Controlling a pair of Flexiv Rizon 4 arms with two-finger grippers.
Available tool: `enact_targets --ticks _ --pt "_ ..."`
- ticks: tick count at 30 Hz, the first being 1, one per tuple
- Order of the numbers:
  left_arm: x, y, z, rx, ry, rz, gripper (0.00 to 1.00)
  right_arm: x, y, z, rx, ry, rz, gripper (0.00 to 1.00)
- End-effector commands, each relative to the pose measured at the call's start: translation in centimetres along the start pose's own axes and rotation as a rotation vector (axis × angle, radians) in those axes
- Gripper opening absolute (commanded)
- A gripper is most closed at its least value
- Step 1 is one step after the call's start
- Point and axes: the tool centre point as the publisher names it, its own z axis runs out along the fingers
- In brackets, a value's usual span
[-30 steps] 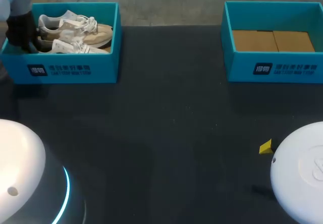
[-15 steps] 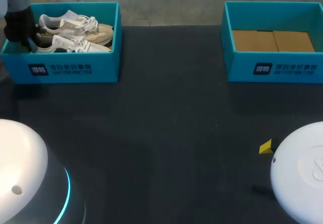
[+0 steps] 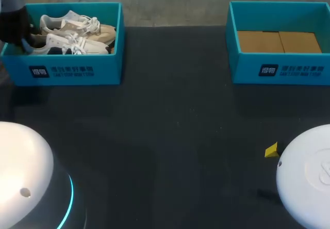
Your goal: Take the shoe out of the shoebox, open the shoe tongue, remove and reinsert the insole, then place the shoe into the shoebox
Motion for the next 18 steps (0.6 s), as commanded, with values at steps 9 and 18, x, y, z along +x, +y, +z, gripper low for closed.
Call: enact_targets --ticks 9,18 --pt "1.3 -0.5 -0.6 -0.003 0.027 -0.003 0.0 0.1 -0.2 0.0 -0.004 -0.003 0.0 1.0" --pt "2.3 -0.9 -1.8 -0.018 0.018 -0.036 0.0 0.1 -0.2 0.0 -0.004 -0.003 0.0 1.0"
